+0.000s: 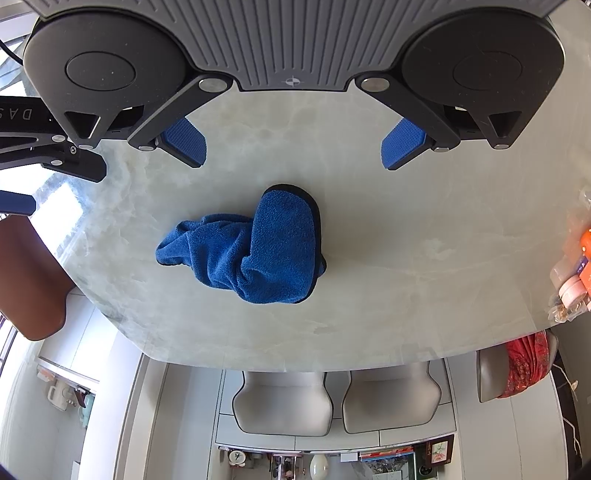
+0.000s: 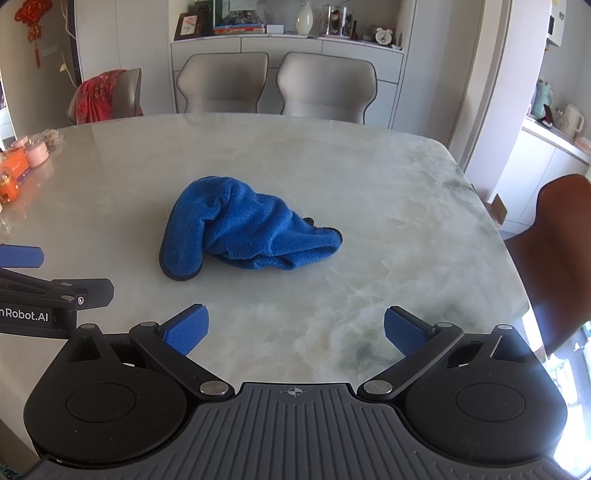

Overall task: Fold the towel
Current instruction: 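Move both grippers toward the crumpled blue towel on the table, then grasp the towel edge with the left gripper while the right gripper grasps another edge, then lift the towel with both grippers and shake it open, then lay the towel grey side up and spread it with both grippers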

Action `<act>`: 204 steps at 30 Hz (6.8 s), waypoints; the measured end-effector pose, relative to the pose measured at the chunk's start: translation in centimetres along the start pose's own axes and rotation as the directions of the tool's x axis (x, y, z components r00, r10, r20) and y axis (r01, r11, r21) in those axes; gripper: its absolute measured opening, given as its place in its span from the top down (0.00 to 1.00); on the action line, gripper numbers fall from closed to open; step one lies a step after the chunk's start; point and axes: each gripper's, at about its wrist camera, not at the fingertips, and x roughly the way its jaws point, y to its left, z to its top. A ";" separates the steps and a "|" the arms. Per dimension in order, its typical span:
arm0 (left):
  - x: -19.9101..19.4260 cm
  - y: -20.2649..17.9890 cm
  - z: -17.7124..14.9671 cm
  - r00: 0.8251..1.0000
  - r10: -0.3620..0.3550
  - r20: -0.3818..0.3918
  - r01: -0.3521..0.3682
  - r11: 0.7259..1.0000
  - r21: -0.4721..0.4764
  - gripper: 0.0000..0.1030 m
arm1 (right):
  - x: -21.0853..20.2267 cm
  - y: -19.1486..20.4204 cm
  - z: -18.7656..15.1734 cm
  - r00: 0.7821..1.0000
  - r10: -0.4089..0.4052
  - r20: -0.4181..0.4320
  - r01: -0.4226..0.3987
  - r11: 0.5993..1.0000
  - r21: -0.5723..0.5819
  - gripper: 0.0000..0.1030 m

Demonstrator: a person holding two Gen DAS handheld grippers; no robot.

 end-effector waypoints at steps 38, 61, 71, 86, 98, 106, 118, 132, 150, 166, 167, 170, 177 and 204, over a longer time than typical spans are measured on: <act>4.1 1.0 2.4 0.998 -0.016 -0.067 0.015 1.000 -0.011 0.00 | 4.7 -1.2 2.7 0.996 -0.007 -0.087 0.009 1.000 0.013 0.01; 8.8 3.0 8.0 0.994 -0.093 -0.058 0.092 0.996 -0.014 0.00 | 11.1 -3.5 8.7 0.983 0.164 -0.081 -0.163 0.986 0.021 0.18; 11.8 4.6 9.2 0.988 -0.113 -0.106 0.106 0.992 -0.063 0.00 | 14.9 -3.8 11.6 0.968 0.224 -0.117 -0.224 0.974 0.008 0.28; 16.3 6.8 9.2 0.969 -0.205 -0.140 0.181 0.969 -0.170 0.06 | 20.8 -3.4 13.8 0.933 0.321 -0.164 -0.322 0.947 0.022 0.51; 17.6 6.9 9.0 0.940 -0.317 -0.123 0.291 0.938 -0.188 0.07 | 25.0 -3.5 13.8 0.903 0.381 -0.197 -0.372 0.925 0.081 0.64; 17.9 6.8 9.1 0.909 -0.394 -0.135 0.372 0.913 -0.165 0.17 | 25.8 -3.6 12.3 0.890 0.396 -0.227 -0.380 0.918 0.110 0.66; 14.9 5.9 9.4 0.905 -0.420 -0.071 0.420 0.907 -0.018 0.74 | 20.2 -3.4 11.7 0.876 0.466 -0.121 -0.467 0.884 0.021 0.94; 10.6 2.8 5.6 0.805 -0.543 -0.240 0.583 0.801 0.140 0.75 | 12.7 -5.8 4.2 0.856 0.425 -0.295 -0.421 0.904 0.079 0.93; 15.0 4.6 14.0 0.858 -0.483 -0.177 0.500 0.864 0.065 0.26 | 18.9 -6.8 10.3 0.902 0.387 -0.191 -0.383 0.922 0.056 0.70; 21.9 0.9 14.3 0.799 -0.460 -0.387 0.518 0.854 0.055 0.43 | 22.9 -3.7 11.3 0.859 0.405 -0.312 -0.461 0.877 -0.132 0.50; 21.8 1.0 14.1 0.799 -0.463 -0.383 0.520 0.852 0.056 0.52 | 23.1 -3.7 11.3 0.849 0.420 -0.320 -0.476 0.871 -0.122 0.50; 21.7 1.3 13.7 0.810 -0.459 -0.365 0.516 0.854 0.071 0.77 | 23.1 -3.3 11.0 0.825 0.459 -0.331 -0.522 0.843 -0.132 0.80; 19.9 4.8 13.9 0.862 -0.426 -0.274 0.455 0.889 0.049 0.88 | 19.1 -5.4 12.2 0.881 0.437 -0.179 -0.461 0.879 -0.123 0.96; 18.8 5.7 12.1 0.879 -0.401 -0.260 0.430 0.901 0.064 0.53 | 20.9 -5.9 10.9 0.869 0.463 -0.175 -0.452 0.886 0.100 0.67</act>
